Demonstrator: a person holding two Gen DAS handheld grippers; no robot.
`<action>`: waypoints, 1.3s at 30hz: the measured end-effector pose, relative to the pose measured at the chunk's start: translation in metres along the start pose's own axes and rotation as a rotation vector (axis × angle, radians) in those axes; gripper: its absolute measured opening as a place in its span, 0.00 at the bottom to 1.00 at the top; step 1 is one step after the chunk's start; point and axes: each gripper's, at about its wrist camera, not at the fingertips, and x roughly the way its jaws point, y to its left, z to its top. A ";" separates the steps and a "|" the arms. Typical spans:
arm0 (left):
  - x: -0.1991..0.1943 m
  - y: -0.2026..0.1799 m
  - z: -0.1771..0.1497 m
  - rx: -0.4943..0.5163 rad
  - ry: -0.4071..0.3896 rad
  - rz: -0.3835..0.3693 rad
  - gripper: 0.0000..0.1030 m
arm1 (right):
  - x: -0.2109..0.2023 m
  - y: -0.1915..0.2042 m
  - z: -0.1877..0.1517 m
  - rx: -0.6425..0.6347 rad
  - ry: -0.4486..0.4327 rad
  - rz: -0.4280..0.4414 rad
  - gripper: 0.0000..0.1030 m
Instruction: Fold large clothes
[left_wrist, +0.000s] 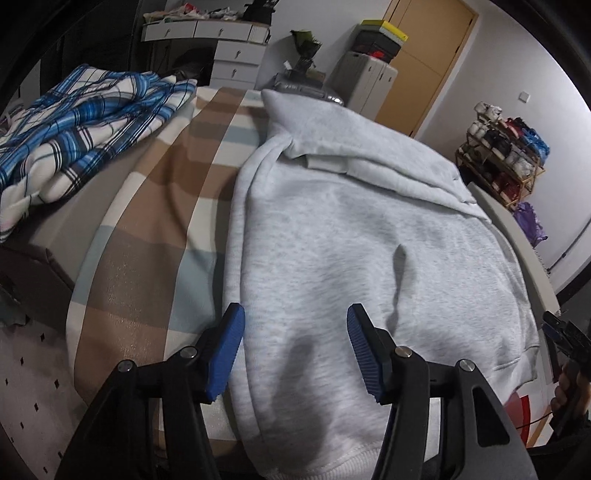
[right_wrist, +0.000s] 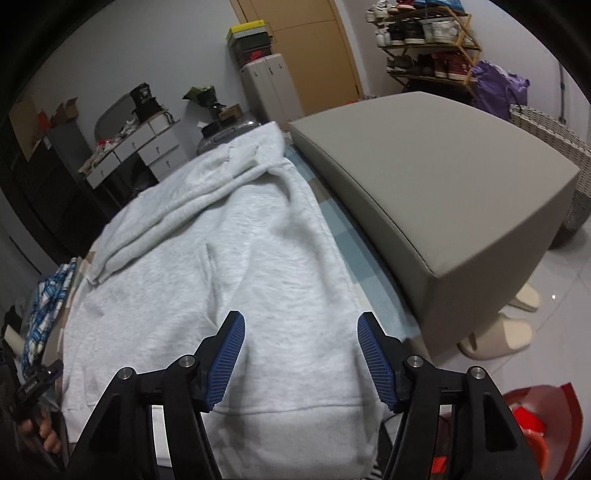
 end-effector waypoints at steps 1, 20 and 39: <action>0.002 0.000 -0.001 0.004 0.001 0.001 0.51 | 0.004 0.001 -0.001 -0.004 0.008 -0.011 0.61; -0.001 0.012 -0.004 0.014 0.005 0.097 0.51 | -0.007 -0.014 0.029 0.091 -0.211 0.014 0.06; 0.007 -0.003 0.006 0.081 -0.053 0.076 0.02 | 0.038 0.007 0.033 -0.078 -0.012 -0.080 0.07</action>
